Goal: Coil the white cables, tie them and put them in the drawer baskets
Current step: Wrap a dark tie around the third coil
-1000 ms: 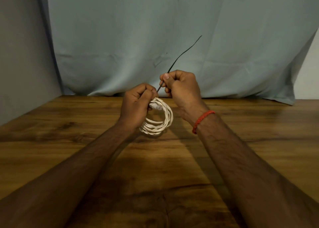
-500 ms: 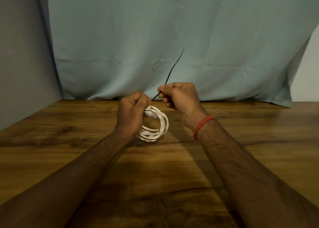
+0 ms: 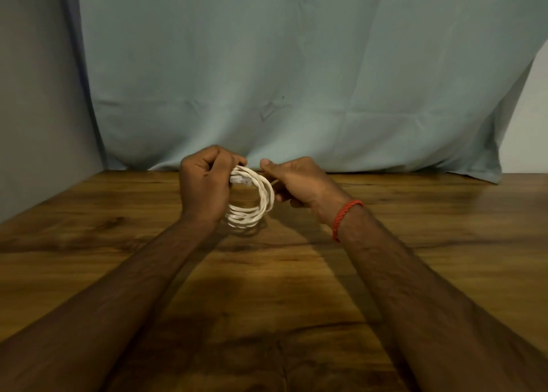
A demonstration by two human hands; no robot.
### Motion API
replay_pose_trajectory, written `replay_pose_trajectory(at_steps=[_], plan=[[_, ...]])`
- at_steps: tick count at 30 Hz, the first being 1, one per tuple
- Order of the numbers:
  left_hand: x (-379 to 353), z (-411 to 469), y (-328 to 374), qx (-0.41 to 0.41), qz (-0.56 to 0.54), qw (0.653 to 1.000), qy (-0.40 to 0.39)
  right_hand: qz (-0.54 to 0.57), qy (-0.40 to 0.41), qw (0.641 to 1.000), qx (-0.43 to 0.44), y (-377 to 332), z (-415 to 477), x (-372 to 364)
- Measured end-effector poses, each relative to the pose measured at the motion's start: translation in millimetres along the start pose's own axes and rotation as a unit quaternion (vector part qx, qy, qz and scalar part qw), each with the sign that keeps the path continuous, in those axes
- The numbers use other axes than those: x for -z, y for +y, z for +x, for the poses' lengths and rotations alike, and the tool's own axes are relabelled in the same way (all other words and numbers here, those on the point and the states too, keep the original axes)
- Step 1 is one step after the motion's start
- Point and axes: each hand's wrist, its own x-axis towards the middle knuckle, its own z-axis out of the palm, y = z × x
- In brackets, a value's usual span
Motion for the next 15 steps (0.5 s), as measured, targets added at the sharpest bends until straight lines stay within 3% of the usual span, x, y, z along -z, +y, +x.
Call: replay_pose_trajectory(at_steps=[6, 15], plan=[[9, 14, -11, 0.025, 0.011, 0.997, 0.068, 0.076, -0.058, 0.994, 0.058, -8, -8, 4], [9, 15, -13, 0.032, 0.015, 0.996, 0.078, 0.063, -0.017, 0.991, 0.118, 1, -6, -16]])
